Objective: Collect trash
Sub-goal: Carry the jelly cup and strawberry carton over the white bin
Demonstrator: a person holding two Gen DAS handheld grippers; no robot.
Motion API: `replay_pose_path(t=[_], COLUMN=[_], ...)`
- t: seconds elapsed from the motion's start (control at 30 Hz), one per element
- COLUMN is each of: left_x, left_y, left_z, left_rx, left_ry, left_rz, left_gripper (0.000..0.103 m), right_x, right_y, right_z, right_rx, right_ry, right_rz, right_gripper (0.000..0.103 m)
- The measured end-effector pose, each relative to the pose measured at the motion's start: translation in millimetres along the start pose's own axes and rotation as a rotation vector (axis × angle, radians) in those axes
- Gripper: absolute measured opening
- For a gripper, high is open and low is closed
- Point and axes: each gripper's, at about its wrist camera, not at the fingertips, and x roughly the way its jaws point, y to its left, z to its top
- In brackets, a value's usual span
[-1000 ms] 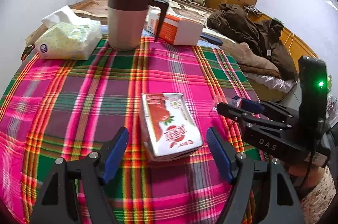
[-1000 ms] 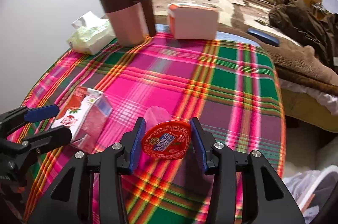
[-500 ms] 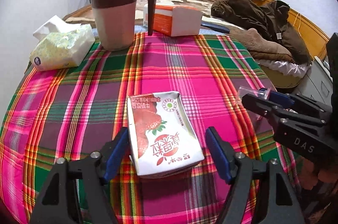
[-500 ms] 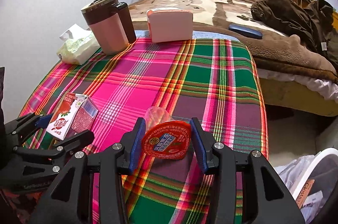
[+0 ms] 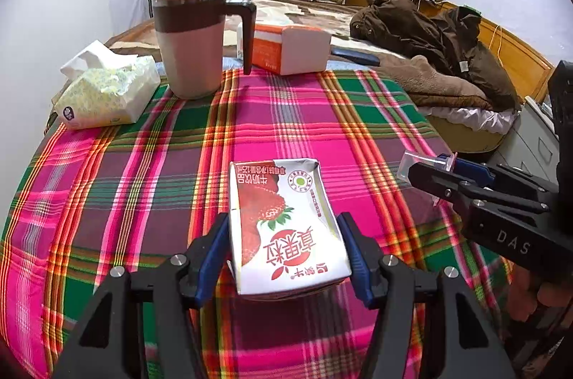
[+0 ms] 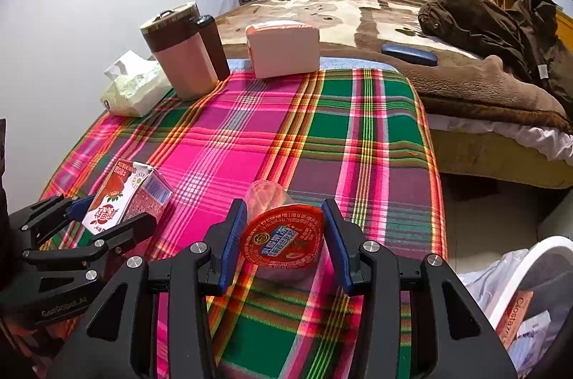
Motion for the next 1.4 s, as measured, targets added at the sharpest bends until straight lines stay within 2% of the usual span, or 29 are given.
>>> replay_pose_path(t=[0.17,0.43,0.87,1.07,1.4], left_x=[-20,-58,-100,-109,-104], left_y=[-12,-44,-120,-157,-222], left_z=[-2,-2,-9,-12,-24], left_rx=[0.019,0.065,0.168,0.211,0.282], left_ry=[-0.031,-0.087,-0.143,-0.151,-0.108], left_rz=[-0.008,-0.062,-0.168,-0.222,-0.330], left_gripper=[0.062,0.062,0.062,0.062,0.062], right_x=[-17,-61,-139,-164,-196], right_y=[-4,-17,-55,-78,-121], right_z=[-5,-17,-41,-54,-79], right_rx=[0.021,0.066,0.131,0.171,0.245], right_ry=[-0.028,-0.090,-0.200,-0.226,-0.242], right_rz=[0.000,-0.012,-0.109,-0.164,-0.280], right_gripper=[0.044,0.044,0.045,0.045,0.045])
